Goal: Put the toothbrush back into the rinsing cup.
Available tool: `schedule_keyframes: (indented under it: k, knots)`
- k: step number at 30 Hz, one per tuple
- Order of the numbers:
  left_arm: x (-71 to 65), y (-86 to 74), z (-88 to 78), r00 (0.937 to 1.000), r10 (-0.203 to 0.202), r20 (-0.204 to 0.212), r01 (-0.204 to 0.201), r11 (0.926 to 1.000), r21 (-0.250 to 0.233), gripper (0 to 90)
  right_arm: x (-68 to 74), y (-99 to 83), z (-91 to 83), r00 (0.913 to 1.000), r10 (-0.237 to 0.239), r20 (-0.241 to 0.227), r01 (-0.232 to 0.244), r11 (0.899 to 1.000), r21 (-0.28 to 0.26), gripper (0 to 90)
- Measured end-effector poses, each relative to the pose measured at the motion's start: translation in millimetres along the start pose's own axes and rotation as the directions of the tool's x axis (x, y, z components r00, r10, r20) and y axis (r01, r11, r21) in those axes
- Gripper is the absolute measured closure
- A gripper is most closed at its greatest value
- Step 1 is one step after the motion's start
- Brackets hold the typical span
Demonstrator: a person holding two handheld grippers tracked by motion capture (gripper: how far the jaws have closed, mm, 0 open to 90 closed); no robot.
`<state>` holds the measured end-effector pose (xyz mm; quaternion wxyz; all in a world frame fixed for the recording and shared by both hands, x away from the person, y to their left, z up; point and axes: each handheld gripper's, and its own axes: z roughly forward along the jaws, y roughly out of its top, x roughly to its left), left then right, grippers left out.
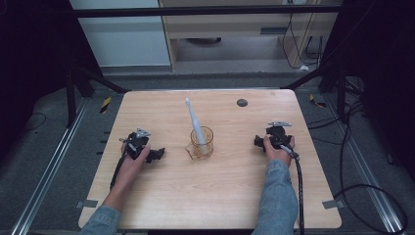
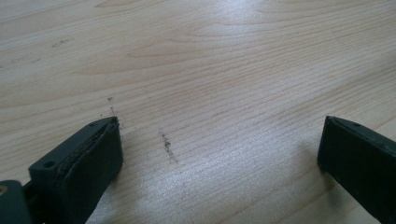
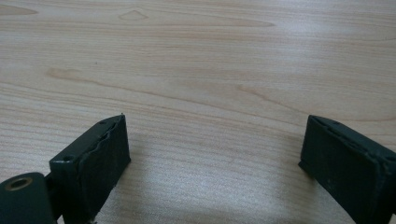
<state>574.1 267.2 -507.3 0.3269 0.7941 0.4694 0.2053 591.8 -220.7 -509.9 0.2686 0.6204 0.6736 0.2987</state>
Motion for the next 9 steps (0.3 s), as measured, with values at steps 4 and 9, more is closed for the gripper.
schedule_keyframes:
  k: [4,9]
  knots:
    - [0.0,0.0,0.0,1.0000,0.000,0.000,0.000,1.0000,0.000,0.0,-0.8,-0.6,0.9,0.9990,0.028,0.035,-0.029,0.999,0.018,0.2]
    - [0.0,0.1,0.1,1.0000,-0.002,0.000,0.002,1.0000,-0.002,0.0,0.5,-0.4,0.5,0.9969,0.058,0.054,-0.059,0.998,0.018,0.3]
